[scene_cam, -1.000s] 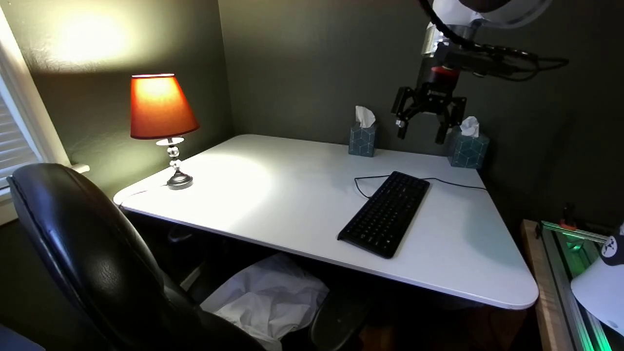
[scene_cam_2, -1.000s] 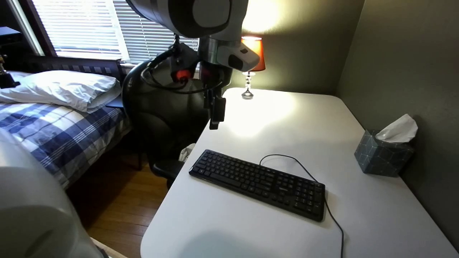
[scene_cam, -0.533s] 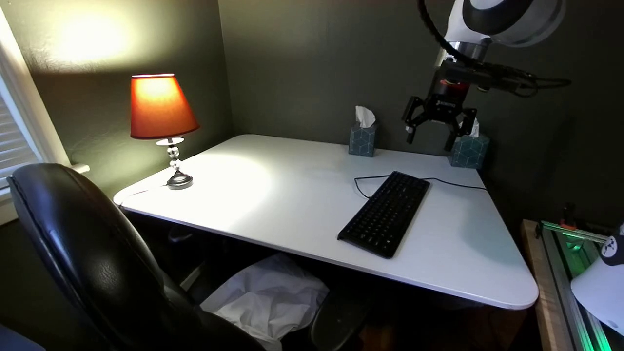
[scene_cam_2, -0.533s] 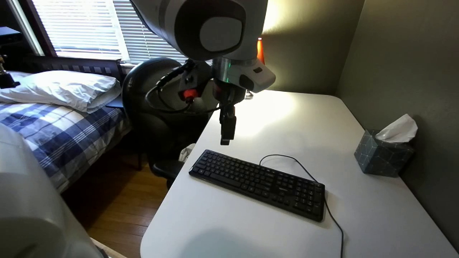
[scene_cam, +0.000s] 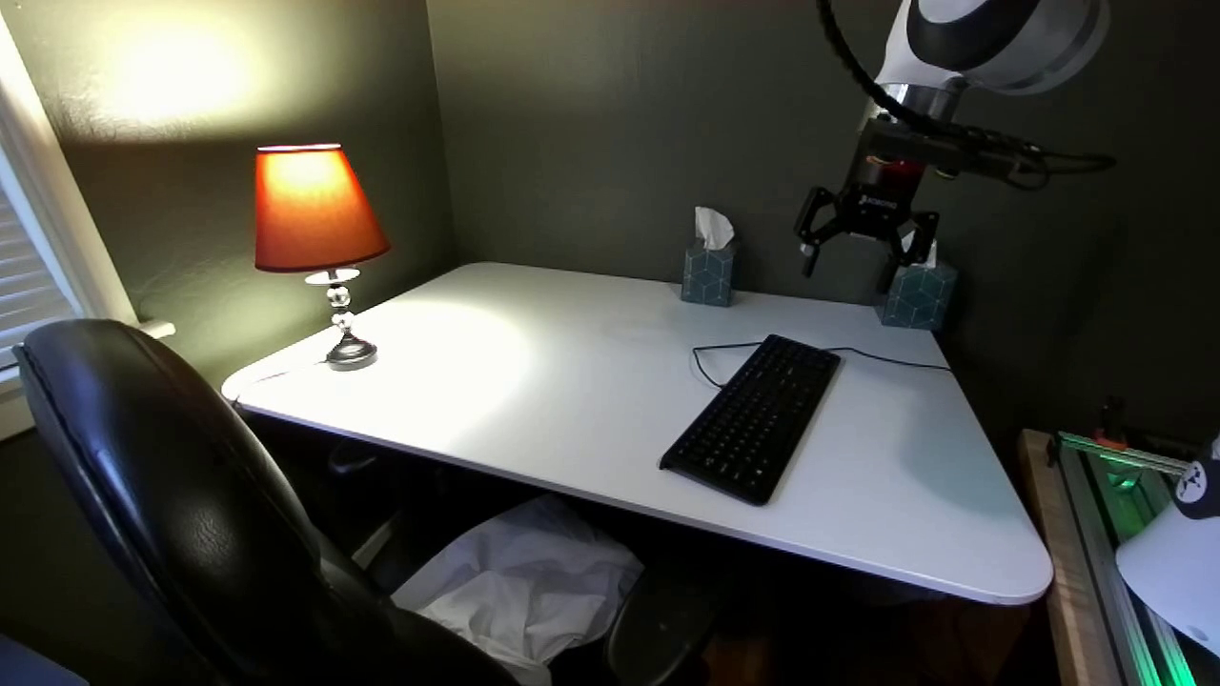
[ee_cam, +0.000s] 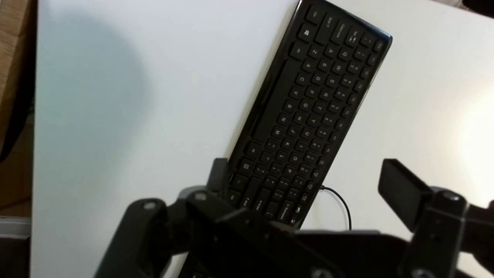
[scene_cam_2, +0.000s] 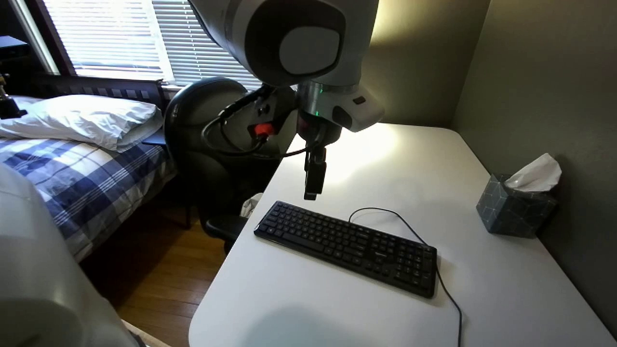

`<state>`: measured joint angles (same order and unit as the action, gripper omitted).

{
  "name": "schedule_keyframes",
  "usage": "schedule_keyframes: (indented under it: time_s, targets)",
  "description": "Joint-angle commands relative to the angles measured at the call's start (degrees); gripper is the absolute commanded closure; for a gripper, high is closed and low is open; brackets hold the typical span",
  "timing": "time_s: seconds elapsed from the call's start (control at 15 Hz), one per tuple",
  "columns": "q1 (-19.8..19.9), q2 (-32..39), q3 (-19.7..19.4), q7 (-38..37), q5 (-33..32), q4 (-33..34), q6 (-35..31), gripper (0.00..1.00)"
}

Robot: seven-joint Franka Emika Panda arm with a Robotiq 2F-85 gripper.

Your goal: Press a key on the keyboard.

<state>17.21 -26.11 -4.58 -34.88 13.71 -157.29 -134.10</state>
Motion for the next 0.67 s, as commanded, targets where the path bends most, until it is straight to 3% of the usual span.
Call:
schedule_keyframes:
  time_s: [0.0,0.53,0.6]
  targets:
    - [0.5,1.9,-0.6,-1.0,-0.2,0.9,0.1,0.0]
    - [3.2,11.6,-4.9,-3.6,0.4,3.8,-0.3,0.0]
    - [3.2,12.9,-5.5,-3.5,0.7,4.2,-0.8,0.25]
